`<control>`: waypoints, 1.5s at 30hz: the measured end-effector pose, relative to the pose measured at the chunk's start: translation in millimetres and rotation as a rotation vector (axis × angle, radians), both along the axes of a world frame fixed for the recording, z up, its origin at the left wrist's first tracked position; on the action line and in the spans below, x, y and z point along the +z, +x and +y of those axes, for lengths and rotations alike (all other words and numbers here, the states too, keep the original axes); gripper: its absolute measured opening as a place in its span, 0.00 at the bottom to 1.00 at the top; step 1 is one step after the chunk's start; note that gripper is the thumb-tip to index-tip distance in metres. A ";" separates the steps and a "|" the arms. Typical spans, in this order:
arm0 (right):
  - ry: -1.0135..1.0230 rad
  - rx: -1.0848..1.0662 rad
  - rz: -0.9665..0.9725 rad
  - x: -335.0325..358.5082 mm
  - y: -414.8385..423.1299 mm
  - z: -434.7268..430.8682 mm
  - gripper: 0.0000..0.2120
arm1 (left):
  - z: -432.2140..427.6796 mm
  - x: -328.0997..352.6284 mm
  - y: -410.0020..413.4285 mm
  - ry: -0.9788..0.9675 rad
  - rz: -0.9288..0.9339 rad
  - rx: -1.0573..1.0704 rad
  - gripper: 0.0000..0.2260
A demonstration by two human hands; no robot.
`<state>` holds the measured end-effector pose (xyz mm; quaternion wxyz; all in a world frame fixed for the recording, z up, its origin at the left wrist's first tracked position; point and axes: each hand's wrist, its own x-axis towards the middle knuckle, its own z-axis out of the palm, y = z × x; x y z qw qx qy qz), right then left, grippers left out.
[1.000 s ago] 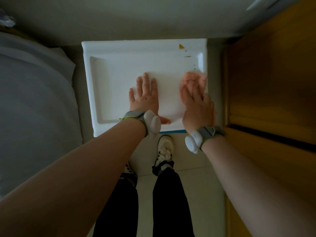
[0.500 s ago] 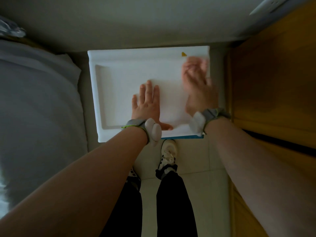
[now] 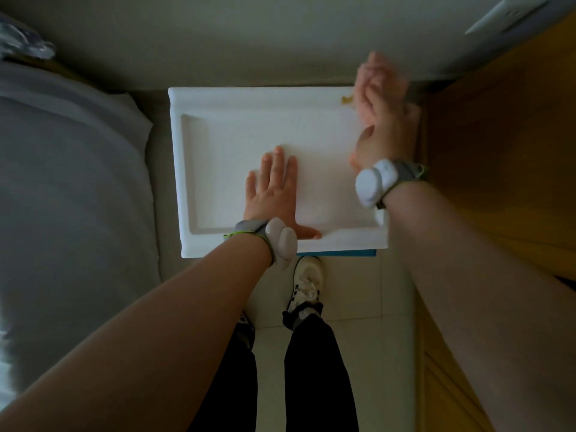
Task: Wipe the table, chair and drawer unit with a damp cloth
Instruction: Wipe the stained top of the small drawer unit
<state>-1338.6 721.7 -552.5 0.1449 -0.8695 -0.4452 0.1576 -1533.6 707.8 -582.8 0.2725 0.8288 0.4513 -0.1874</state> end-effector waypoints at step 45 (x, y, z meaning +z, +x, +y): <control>-0.113 0.820 0.066 -20.7 -200.6 93.0 0.29 | 73.8 -2.4 -143.2 -0.075 -0.431 0.805 0.21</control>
